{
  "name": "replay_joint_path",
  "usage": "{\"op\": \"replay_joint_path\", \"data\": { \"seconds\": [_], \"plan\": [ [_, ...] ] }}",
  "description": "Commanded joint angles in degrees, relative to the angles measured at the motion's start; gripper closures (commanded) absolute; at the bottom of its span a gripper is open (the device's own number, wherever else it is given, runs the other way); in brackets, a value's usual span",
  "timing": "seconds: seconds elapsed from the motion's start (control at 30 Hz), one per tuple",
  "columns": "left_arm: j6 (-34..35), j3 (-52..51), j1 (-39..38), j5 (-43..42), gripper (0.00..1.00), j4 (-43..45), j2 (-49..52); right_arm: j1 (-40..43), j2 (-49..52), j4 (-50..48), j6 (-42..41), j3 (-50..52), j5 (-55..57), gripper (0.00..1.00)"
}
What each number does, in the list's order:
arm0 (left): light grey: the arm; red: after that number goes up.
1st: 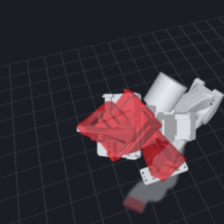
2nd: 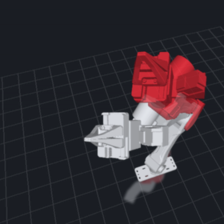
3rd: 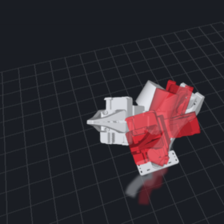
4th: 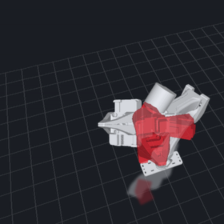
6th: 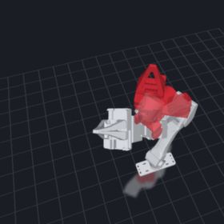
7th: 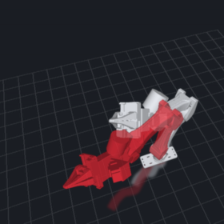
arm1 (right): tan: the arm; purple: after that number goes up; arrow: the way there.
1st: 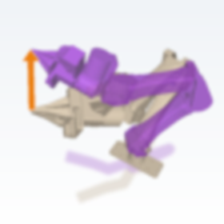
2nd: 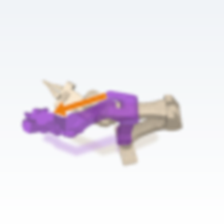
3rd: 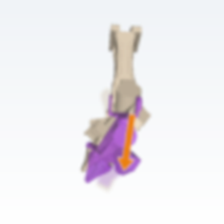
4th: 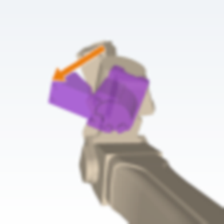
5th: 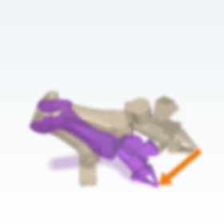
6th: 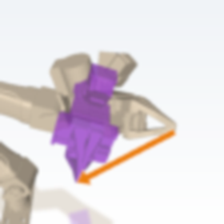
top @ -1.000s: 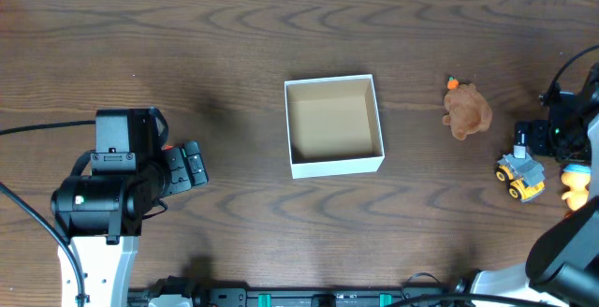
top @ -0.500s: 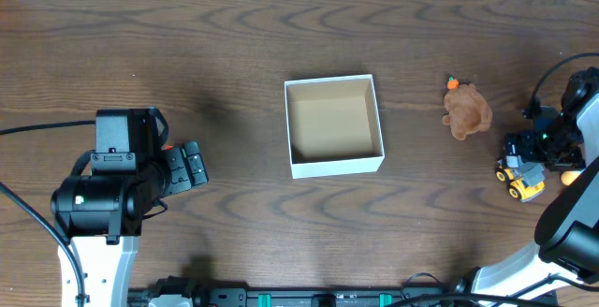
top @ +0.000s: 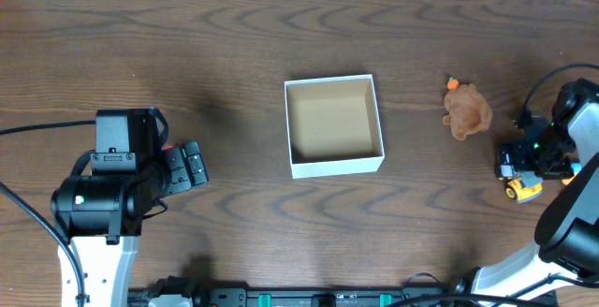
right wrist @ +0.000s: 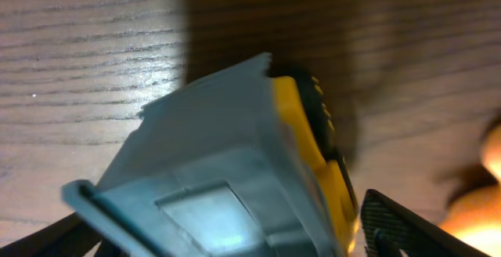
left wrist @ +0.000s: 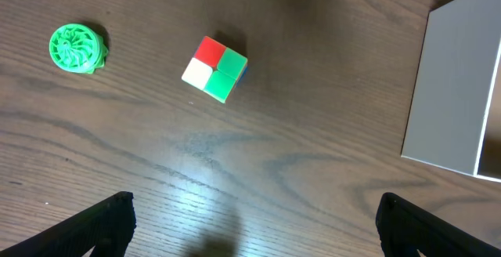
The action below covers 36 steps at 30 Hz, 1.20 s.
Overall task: Pack container
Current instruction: 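Move the right gripper over the yellow-grey toy truck and grasp it, then carry the truck with the right gripper into the white box and release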
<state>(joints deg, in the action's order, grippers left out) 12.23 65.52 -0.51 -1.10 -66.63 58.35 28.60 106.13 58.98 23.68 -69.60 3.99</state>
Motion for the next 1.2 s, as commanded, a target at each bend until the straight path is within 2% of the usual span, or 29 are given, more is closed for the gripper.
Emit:
{"op": "replay_joint_path", "data": {
  "seconds": [0.0, 0.77, 0.97, 1.07, 1.17],
  "plan": [
    [0.57, 1.05, 0.24, 0.24, 0.02, -0.15, 0.0, -0.55, 0.39, -1.2, 0.33, 0.79, -0.61, 0.13],
    [0.57, 1.05, 0.24, 0.24, 0.02, -0.17, 0.0, -3.5, -0.92, -3.98, -2.1, 0.52, 0.15, 0.41],
    [0.57, 1.05, 0.24, 0.24, 0.02, -0.17, 0.0, -3.5, -2.75, -4.24, -2.43, 0.5, 0.72, 0.41],
    [0.57, 1.03, 0.24, 0.24, 0.02, -0.17, 0.0, -3.5, -3.19, -4.22, -2.43, 0.5, 0.7, 0.37],
    [0.57, 1.05, 0.24, 0.24, 0.02, -0.2, 0.0, -3.5, -3.23, -4.07, -2.47, 0.5, 0.68, 0.38]
  ]
}}
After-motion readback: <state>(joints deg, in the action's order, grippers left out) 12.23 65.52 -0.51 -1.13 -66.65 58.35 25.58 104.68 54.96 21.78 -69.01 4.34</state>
